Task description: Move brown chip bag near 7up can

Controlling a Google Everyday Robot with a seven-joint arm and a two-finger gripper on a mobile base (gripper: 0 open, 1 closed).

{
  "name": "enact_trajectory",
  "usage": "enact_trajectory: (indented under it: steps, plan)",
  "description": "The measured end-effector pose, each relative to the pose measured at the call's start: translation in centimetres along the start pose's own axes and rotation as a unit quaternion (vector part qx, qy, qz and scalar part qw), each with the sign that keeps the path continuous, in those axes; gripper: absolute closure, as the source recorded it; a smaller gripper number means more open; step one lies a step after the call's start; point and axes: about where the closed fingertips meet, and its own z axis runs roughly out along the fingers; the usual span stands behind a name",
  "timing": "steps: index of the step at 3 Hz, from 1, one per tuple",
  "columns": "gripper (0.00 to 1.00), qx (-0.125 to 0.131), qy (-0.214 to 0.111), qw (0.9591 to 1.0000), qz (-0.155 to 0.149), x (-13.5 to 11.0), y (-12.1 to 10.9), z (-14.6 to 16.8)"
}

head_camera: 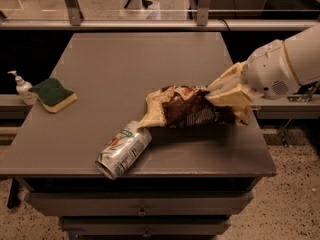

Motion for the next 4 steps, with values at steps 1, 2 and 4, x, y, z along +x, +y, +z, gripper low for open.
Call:
enact_trajectory:
  steps: [1,2,4]
  plan:
    - [0.36,-0.006,0.003,1.0000,0.002,-0.03,0.32,0.30]
    - [0.13,-0.011,0.005,0.9999,0.004,-0.03,0.61,0.56]
    - [0.00,-0.009,0.004,0.9999,0.007,0.33,0.52,0.36]
